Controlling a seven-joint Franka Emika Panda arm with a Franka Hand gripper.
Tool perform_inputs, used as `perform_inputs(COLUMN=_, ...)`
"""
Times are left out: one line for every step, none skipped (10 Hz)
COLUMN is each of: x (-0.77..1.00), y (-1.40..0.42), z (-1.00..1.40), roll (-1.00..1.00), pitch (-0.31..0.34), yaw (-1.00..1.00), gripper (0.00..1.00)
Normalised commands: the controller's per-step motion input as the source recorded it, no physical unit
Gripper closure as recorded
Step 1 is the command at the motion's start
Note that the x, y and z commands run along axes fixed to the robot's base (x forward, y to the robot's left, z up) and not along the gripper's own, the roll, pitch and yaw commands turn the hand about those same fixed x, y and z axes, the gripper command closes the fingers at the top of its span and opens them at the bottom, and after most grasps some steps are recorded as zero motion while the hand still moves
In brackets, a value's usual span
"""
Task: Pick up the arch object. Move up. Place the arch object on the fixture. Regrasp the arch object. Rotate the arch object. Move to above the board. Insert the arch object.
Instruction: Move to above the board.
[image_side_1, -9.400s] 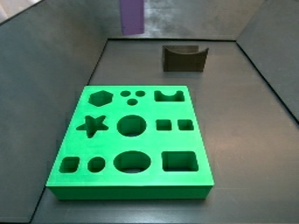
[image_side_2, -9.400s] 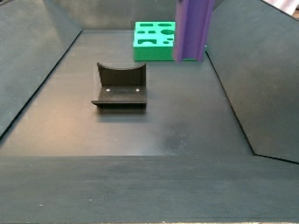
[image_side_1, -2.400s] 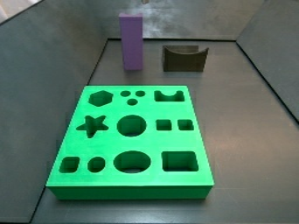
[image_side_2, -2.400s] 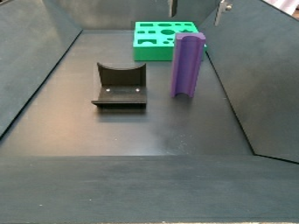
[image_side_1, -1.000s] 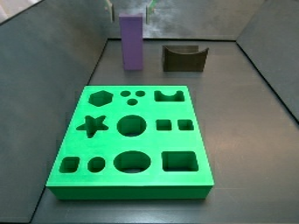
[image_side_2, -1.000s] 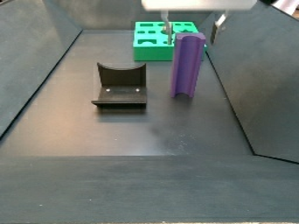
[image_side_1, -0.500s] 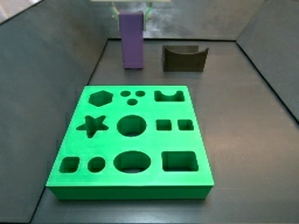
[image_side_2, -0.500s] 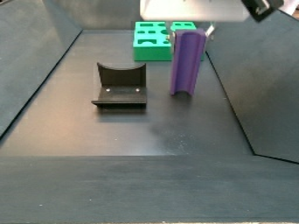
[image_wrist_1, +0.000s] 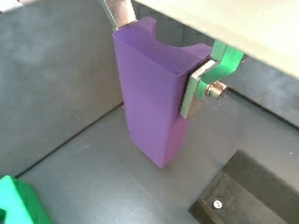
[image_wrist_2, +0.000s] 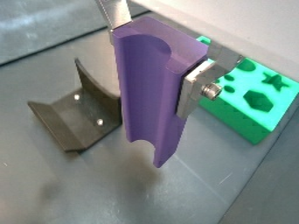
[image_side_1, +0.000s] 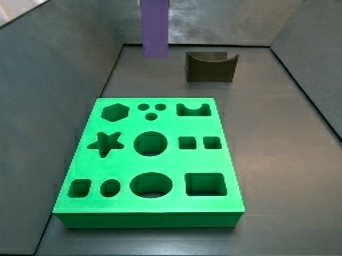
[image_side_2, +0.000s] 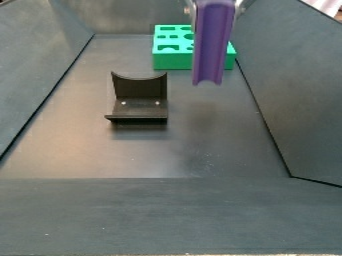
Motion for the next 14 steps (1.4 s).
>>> perform_inputs(x=0.11, y=-0.01, z=1.0, roll=-0.13, pitch=0.073, yaw=-0.02, gripper=1.0)
perform_inputs(x=0.1, y=-0.01, z=1.0, roll=-0.12, pitch=0.073, yaw=-0.01, gripper=1.0)
perform_inputs(x=0.09, y=-0.01, z=1.0, roll=-0.11, pitch=0.07, yaw=-0.01, gripper=1.0)
perform_inputs(x=0.08, y=0.0, z=0.92, roll=-0.11, pitch=0.068, yaw=-0.01, gripper=1.0)
perform_inputs(x=0.04, y=0.0, z=0.64, roll=-0.1, pitch=0.07, yaw=0.0, gripper=1.0)
perform_inputs(x=0.03, y=0.0, z=0.53, roll=-0.1, pitch=0.067, yaw=0.0, gripper=1.0)
perform_inputs(x=0.02, y=0.01, z=0.31, roll=-0.09, pitch=0.065, yaw=0.01, gripper=1.0)
perform_inputs(x=0.12, y=-1.0, z=0.21, roll=0.33, pitch=0.126, yaw=-0.26, gripper=1.0)
perform_inputs(x=0.12, y=-1.0, z=0.17, roll=0.35, pitch=0.116, yaw=-0.23, gripper=1.0)
perform_inputs(x=0.12, y=-1.0, z=0.18, roll=0.31, pitch=0.112, yaw=-0.13, gripper=1.0)
perform_inputs(x=0.13, y=-1.0, z=0.19, roll=0.19, pitch=0.106, yaw=-0.07, gripper=1.0)
perform_inputs(x=0.14, y=-1.0, z=0.19, roll=0.12, pitch=0.095, yaw=-0.03, gripper=1.0)
perform_inputs(x=0.15, y=-1.0, z=0.19, roll=0.09, pitch=0.101, yaw=-0.01, gripper=1.0)
perform_inputs(x=0.17, y=-1.0, z=0.19, roll=0.07, pitch=0.121, yaw=-0.01, gripper=1.0)
